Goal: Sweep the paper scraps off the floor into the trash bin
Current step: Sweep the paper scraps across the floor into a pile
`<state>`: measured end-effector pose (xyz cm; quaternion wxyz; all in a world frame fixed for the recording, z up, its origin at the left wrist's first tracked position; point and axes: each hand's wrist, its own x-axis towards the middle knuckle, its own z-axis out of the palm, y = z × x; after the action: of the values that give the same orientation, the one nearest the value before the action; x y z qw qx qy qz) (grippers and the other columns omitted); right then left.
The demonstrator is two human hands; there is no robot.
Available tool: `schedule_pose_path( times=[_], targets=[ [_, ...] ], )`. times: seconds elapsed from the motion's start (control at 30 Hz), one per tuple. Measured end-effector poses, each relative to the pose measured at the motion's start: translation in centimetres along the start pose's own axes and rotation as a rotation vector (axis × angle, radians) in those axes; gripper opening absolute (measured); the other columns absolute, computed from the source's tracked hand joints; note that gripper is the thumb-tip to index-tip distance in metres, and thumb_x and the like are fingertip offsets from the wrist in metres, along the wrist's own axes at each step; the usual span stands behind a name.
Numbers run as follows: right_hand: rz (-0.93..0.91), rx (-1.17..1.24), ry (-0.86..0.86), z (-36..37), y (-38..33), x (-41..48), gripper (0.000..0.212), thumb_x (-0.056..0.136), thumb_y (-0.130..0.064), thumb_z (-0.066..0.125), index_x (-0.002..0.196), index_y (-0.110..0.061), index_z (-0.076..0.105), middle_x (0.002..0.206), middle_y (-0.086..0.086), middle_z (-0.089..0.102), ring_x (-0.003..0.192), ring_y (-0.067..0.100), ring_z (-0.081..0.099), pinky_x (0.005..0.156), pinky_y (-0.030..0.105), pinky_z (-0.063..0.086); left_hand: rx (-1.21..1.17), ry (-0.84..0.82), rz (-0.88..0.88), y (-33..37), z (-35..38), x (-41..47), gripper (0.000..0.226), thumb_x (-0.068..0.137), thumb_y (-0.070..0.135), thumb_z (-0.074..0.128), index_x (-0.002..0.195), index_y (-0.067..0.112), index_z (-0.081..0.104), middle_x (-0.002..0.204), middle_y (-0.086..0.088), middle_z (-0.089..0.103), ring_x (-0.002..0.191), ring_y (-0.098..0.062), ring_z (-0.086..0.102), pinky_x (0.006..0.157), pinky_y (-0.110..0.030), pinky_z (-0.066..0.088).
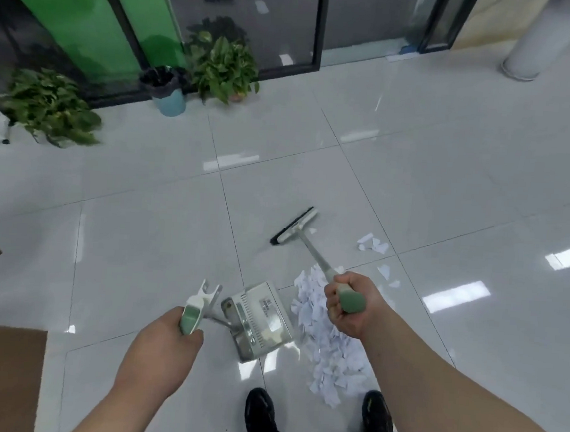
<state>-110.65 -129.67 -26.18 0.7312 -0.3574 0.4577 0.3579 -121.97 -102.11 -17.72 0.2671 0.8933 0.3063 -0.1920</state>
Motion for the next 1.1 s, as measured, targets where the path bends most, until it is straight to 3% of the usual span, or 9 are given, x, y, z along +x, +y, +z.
schedule_pose_path(
  times=[0.13,0.37,0.43,0.53,0.83,1.0,1.1],
  targets=[
    [0.004,0.252,-0.012,-1.3,3.0,-1.4,0.01,0.086,-0.015,0.052,0.096,-0.015,0.05,0.059,-0.002,0.053,0.034,0.012,0.047,0.032,0.014,0.038,0.095,-0.02,0.086,-0.1,-0.9,1.8,0.01,0.092,0.021,0.055,0.083,0.023,0.058,0.068,-0.003,0.064,0.064,-0.024,0.061,0.055,-0.031,0.043],
    [-0.09,0.46,-0.015,-0.3,4.7,-8.3,0.007,0.081,-0.013,0.054,0.08,-0.016,0.048,0.054,-0.006,0.045,0.033,0.011,0.044,0.031,0.017,0.039,0.179,-0.048,0.223,1.9,-2.1,2.3,0.01,0.093,0.023,0.056,0.083,0.023,0.058,0.07,-0.001,0.065,0.067,-0.019,0.061,0.056,-0.029,0.044],
    [-0.127,0.486,-0.015,-0.9,4.1,-9.4,0.012,0.082,-0.013,0.054,0.075,-0.017,0.045,0.05,-0.006,0.042,0.032,0.011,0.043,0.031,0.017,0.039,0.185,-0.053,0.258,2.6,-1.9,2.2,0.013,0.093,0.024,0.056,0.08,0.023,0.057,0.071,-0.001,0.064,0.067,-0.018,0.06,0.056,-0.03,0.042],
    [-0.147,0.454,-0.005,-2.3,3.6,-9.8,0.008,0.081,-0.014,0.055,0.08,-0.016,0.047,0.06,-0.006,0.045,0.036,0.011,0.042,0.033,0.016,0.038,0.189,-0.074,0.281,3.5,-1.5,2.0,0.011,0.093,0.023,0.056,0.082,0.026,0.057,0.071,-0.001,0.065,0.068,-0.018,0.061,0.057,-0.031,0.043],
    [-0.243,0.485,-0.124,-6.4,-3.1,-3.1,0.008,0.09,-0.018,0.047,0.097,-0.014,0.047,0.056,-0.002,0.052,0.034,0.011,0.043,0.033,0.014,0.032,0.207,-0.029,0.27,4.5,-0.4,0.3,0.014,0.092,0.022,0.057,0.079,0.017,0.056,0.064,-0.005,0.059,0.064,-0.024,0.057,0.057,-0.032,0.04],
    [-0.223,0.612,-0.164,-9.1,-3.4,1.3,0.007,0.091,-0.022,0.048,0.086,-0.017,0.048,0.062,-0.009,0.047,0.036,0.008,0.043,0.034,0.014,0.034,0.229,-0.041,0.291,5.9,2.2,-1.8,0.016,0.091,0.024,0.059,0.076,0.02,0.055,0.062,-0.005,0.056,0.061,-0.022,0.054,0.055,-0.031,0.038],
    [-0.204,0.678,-0.12,-11.1,-1.3,1.4,0.013,0.093,-0.022,0.046,0.08,-0.019,0.046,0.051,-0.009,0.045,0.034,0.009,0.041,0.033,0.014,0.034,0.245,-0.066,0.305,6.6,3.7,-3.4,0.014,0.091,0.025,0.058,0.077,0.022,0.056,0.064,-0.005,0.058,0.063,-0.022,0.056,0.056,-0.031,0.04]
  ],
)
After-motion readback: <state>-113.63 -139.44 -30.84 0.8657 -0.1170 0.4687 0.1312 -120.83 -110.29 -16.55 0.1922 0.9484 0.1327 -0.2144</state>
